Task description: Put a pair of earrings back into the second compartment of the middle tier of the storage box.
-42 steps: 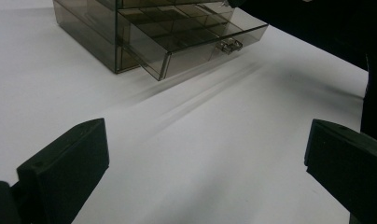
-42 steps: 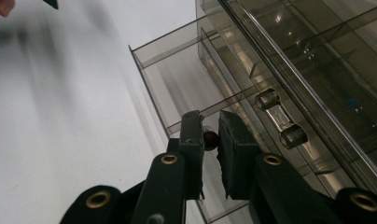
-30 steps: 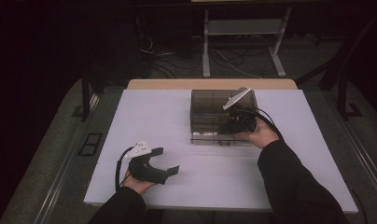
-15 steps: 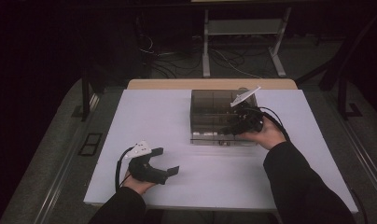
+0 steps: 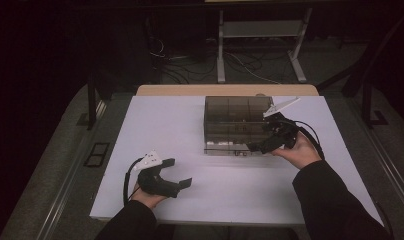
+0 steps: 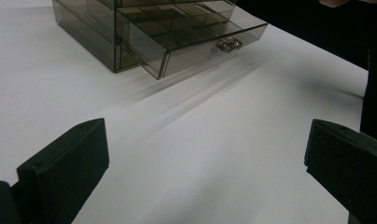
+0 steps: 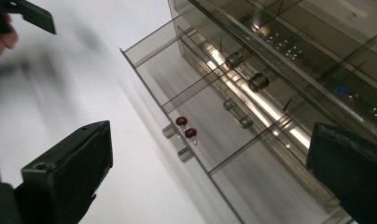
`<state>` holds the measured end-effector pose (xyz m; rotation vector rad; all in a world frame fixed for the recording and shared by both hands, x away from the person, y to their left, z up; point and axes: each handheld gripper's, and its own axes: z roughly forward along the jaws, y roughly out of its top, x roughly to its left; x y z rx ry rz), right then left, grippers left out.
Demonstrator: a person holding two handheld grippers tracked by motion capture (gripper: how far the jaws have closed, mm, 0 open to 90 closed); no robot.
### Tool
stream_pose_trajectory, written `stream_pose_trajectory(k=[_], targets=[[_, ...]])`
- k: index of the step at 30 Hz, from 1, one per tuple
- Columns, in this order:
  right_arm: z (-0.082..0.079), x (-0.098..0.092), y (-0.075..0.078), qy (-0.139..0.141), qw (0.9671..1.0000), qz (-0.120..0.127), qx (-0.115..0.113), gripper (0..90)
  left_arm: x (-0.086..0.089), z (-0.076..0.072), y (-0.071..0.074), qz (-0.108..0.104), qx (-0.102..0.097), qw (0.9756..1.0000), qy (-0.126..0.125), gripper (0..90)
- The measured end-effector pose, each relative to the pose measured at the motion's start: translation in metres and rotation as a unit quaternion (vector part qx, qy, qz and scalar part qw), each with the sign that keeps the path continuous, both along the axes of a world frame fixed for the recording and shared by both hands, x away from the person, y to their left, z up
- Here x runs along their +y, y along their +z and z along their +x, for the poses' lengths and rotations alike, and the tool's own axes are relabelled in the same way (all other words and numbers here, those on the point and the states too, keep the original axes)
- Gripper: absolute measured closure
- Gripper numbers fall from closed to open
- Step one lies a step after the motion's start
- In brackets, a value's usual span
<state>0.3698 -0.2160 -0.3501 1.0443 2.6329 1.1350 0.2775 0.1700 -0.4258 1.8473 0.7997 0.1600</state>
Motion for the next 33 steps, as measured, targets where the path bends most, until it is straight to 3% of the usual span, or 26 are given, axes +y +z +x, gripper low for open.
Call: stream_pose_trajectory(k=[11, 33], targets=[[-0.022, -0.020, -0.002, -0.018, 0.9998, 0.011, -0.004, 0.0, 0.000, 0.000, 0.000, 0.000, 0.000, 1.0000, 0.001, 0.0], [-0.062, -0.050, -0.034, -0.048, 0.9976, 0.048, -0.012, 0.1, 0.000, 0.000, 0.000, -0.001, 0.001, 1.0000, 0.003, 0.0]])
